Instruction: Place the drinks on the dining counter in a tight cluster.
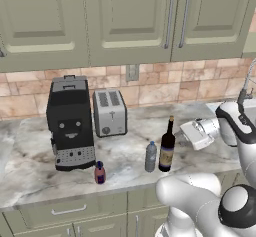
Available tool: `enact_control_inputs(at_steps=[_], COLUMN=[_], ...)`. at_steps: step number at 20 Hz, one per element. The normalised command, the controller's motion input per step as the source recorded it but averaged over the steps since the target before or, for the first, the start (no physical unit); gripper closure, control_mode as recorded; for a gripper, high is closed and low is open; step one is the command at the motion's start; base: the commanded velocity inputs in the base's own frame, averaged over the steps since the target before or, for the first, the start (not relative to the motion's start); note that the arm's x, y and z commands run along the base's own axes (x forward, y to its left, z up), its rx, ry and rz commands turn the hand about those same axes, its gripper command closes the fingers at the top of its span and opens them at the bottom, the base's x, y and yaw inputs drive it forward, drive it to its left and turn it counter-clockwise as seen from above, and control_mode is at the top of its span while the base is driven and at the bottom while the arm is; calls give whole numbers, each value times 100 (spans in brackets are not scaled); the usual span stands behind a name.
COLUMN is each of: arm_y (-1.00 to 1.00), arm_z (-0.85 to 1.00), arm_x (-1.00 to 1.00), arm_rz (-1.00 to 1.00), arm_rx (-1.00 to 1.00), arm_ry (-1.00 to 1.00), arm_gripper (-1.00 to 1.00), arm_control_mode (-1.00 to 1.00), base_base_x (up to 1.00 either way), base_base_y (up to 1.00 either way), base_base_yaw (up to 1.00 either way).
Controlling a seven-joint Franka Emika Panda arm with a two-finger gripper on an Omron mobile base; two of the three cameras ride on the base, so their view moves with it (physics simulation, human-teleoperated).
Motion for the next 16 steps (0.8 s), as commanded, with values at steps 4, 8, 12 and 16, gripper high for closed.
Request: enact_control_inputs(at_steps=[4,8,12,16], arm_y=[0,0,0,0], arm_z=[0,0,-4,0], arm_x=[0,2,21,20], arm_rz=[-1,-1,-4,-6], arm_rx=[0,0,0,0], arm_ry=[0,0,0,0], arm_gripper=[-100,-100,-100,-100], arm_control_mode=[-100,-100,-100,-100], base_base_x=[0,0,0,0], base_base_y=[0,0,0,0], base_base_yaw=[0,0,0,0])
